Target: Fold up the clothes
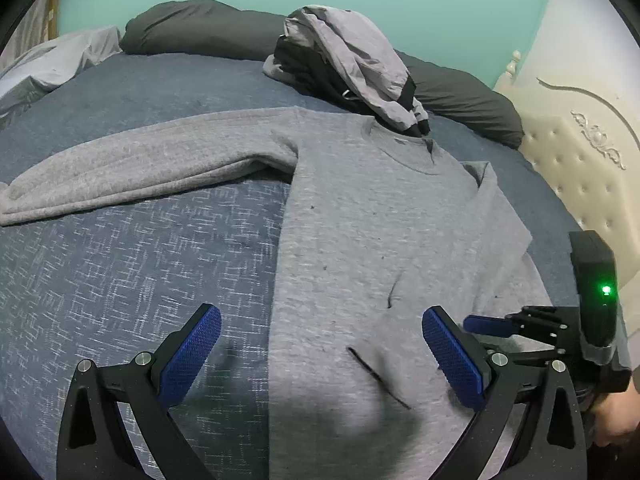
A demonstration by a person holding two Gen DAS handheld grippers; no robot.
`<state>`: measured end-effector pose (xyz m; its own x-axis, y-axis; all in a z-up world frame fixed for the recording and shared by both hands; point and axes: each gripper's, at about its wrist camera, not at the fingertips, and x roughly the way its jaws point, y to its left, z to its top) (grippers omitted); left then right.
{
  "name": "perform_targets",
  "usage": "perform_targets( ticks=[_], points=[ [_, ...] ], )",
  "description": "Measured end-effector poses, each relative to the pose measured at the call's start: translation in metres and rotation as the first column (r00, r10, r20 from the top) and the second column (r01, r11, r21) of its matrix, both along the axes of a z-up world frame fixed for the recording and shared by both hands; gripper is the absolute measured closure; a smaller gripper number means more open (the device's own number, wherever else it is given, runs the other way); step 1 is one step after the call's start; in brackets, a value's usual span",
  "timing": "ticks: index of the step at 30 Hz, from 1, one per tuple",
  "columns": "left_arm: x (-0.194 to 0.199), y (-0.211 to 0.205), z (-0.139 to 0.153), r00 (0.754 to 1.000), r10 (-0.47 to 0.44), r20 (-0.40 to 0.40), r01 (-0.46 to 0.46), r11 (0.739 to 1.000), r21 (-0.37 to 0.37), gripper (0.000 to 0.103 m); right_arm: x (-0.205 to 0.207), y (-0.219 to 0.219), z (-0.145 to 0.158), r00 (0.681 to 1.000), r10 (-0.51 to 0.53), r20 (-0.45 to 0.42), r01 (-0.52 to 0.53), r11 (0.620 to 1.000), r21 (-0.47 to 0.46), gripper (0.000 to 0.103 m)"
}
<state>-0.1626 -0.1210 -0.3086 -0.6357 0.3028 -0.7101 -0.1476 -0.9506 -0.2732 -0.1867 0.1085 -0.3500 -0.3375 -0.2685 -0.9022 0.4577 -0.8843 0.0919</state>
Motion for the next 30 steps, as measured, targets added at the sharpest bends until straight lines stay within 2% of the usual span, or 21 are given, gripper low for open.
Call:
perform_targets(
  ticks=[4, 6, 10, 15, 21, 25, 30],
  points=[
    [-0.001, 0.010, 0.000, 1.000, -0.023, 0.000, 0.023, 1.000, -0.004, 0.000, -0.003, 0.007, -0.013, 0.998, 0.029, 0.062, -0.030, 0.999, 0.016, 0.064],
    [-0.003, 0.016, -0.004, 0.999, -0.038, 0.009, 0.038, 0.999, 0.002, 0.000, -0.003, 0.023, -0.002, 0.999, 0.024, 0.036, -0.023, 0.999, -0.048, 0.064],
    [-0.014, 0.034, -0.013, 0.995, -0.092, 0.045, 0.089, 0.994, 0.056, 0.000, -0.016, 0.070, 0.027, 0.999, -0.020, -0.039, 0.016, 0.994, -0.106, 0.064],
    [-0.032, 0.058, -0.020, 0.990, -0.129, 0.062, 0.125, 0.990, 0.069, 0.000, -0.062, 0.145, 0.046, 0.979, -0.195, -0.058, 0.188, 0.976, -0.108, 0.062],
    [-0.051, 0.079, -0.031, 0.987, -0.147, 0.069, 0.144, 0.988, 0.048, 0.000, -0.115, 0.235, 0.068, 0.923, -0.378, -0.075, 0.371, 0.924, -0.098, 0.060],
    [-0.057, 0.083, -0.036, 0.989, -0.133, 0.059, 0.131, 0.991, 0.039, 0.000, -0.161, 0.260, 0.072, 0.887, -0.457, -0.062, 0.450, 0.887, -0.107, 0.057],
    [-0.062, 0.083, -0.047, 0.993, -0.102, 0.067, 0.100, 0.994, 0.033, 0.000, -0.217, 0.262, 0.064, 0.881, -0.469, -0.054, 0.464, 0.882, -0.084, 0.057]
  ],
)
